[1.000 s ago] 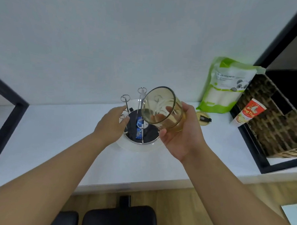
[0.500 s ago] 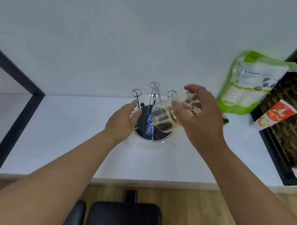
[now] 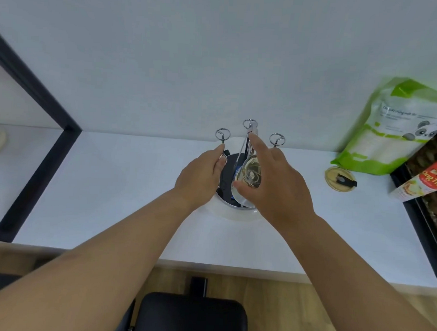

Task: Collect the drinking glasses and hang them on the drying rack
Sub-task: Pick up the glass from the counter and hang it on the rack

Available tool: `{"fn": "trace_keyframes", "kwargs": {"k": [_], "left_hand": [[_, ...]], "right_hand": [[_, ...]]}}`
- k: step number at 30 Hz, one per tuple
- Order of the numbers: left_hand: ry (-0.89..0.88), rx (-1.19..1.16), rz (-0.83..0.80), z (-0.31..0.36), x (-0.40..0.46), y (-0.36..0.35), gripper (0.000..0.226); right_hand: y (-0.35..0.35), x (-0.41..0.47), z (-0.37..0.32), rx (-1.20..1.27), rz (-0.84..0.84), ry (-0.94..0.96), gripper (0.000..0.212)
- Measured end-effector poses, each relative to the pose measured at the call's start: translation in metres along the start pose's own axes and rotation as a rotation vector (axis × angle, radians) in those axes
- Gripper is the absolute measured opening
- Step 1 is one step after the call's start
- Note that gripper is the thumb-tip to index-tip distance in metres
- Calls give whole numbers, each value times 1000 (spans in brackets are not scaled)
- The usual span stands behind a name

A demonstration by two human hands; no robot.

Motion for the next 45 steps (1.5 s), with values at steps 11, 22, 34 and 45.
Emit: {"fn": "trace_keyframes", "kwargs": {"k": [11,22,34,45], "left_hand": [[-26,16,1,-1,2,-1,51],[-34,41,-4,0,1,2,50],[-55,27,69,-2,-25,32,49],[-180,53,129,105,-107,118,39]], "right_hand": [[-37,6,6,-25,-89,-48,106],[-47,5,9,17,-103,-94,98],[-11,6,-5,30,-199,-94,107],[143,-13,-36,22,-31,-48,63]]}}
Point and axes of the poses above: each hand's wrist, its own x-axis towards the middle knuckle, its own y-axis out of the back of the hand, z = x × y, the point moved 6 cm from there along x, towards the middle knuckle, and after that the axes turned 10 degrees about y, right-handed, at the moved point
